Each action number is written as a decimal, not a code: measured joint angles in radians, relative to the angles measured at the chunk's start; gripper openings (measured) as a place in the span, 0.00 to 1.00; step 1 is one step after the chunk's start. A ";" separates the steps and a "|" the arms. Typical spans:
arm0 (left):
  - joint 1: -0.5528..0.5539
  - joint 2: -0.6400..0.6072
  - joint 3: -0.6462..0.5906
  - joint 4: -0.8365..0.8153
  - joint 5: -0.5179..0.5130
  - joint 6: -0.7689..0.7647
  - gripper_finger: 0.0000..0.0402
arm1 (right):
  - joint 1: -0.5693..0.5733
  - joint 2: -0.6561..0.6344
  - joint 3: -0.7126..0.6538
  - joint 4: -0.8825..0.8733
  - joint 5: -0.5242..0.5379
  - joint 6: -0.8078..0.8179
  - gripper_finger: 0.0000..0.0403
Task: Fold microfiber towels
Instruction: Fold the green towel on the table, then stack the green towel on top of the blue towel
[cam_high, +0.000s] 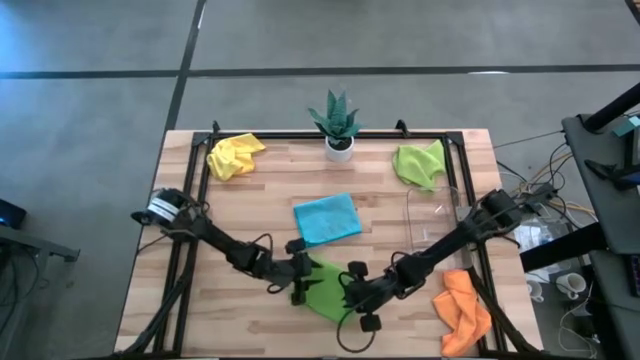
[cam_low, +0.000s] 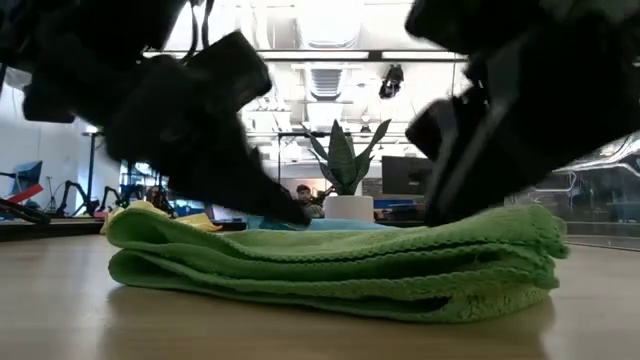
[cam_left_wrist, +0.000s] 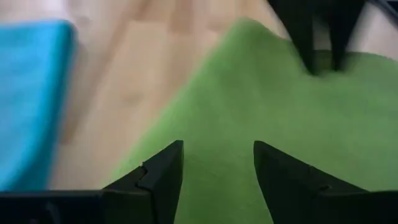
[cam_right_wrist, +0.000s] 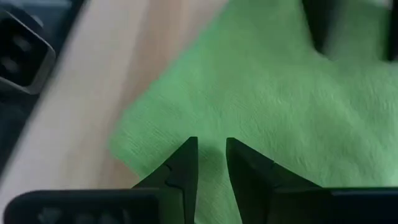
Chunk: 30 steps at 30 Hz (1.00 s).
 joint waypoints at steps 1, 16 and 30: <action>-0.008 0.001 0.002 -0.011 0.026 -0.021 0.45 | -0.006 0.000 -0.001 -0.021 0.001 -0.003 0.19; -0.174 -0.022 0.009 -0.285 -0.205 -0.348 0.45 | -0.148 -0.002 0.041 -0.255 0.008 -0.246 0.19; -0.073 -0.250 0.018 -0.466 -0.314 -0.180 0.46 | -0.195 -0.035 0.216 -0.532 0.032 -0.076 0.31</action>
